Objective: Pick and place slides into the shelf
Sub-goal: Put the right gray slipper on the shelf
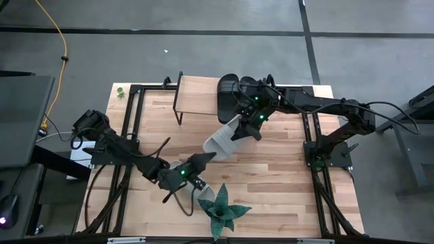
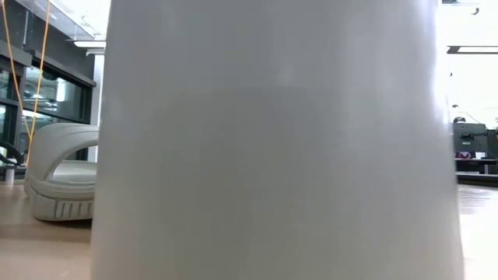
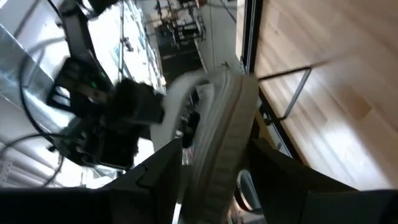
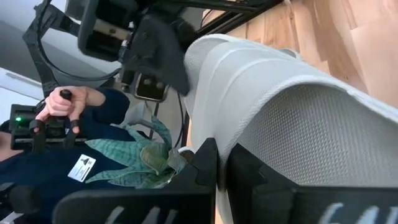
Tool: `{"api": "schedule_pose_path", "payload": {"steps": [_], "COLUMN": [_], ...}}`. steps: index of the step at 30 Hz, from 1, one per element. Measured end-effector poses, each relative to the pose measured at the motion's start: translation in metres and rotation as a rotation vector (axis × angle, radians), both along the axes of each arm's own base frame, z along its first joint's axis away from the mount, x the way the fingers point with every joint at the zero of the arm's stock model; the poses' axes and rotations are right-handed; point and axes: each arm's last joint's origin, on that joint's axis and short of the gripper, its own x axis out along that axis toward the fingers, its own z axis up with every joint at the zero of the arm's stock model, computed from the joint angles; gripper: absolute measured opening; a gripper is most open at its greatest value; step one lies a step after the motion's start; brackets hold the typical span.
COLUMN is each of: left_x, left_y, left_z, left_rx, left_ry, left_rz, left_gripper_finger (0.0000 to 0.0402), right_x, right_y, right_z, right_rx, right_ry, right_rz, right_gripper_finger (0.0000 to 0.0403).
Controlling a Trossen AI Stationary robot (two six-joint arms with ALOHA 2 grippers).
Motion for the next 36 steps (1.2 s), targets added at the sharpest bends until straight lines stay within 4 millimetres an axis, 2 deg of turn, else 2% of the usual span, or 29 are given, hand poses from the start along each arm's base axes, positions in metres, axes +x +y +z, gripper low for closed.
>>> {"api": "schedule_pose_path", "payload": {"steps": [5,19,22,28,33,36], "left_x": [0.0025,0.004,0.004,0.0039,0.0039,0.0037], "left_y": [0.0071,0.0054,0.0053,0.0053,0.0052,0.0053], "left_z": [-0.0002,0.001,0.0011,0.0005,0.001,0.0005], "left_rx": [-0.002,-0.032,-0.034,-0.058,-0.076,-0.078], "left_ry": [-0.001,-0.019,-0.022,-0.037,-0.056,-0.055], "left_rz": [0.022,-0.043,-0.043,-0.043,-0.041,-0.036], "left_gripper_finger": [0.017,0.0165,0.0133,0.0023,0.0037,0.0027], "right_x": [0.0008,0.0019,0.0019,0.0022,0.0022,0.0022], "right_y": [0.0038,0.0057,0.0057,0.0055,0.0055,0.0054], "right_z": [0.0002,0.0013,0.0014,0.0026,0.0029,0.0029], "right_rx": [0.004,0.002,-0.001,-0.007,-0.009,-0.014], "right_ry": [0.001,-0.013,-0.016,-0.031,-0.035,-0.037], "right_rz": [0.009,0.015,0.017,0.019,0.02,0.021], "right_gripper_finger": [0.0,0.0,0.0,0.0,0.0,0.0003]}}
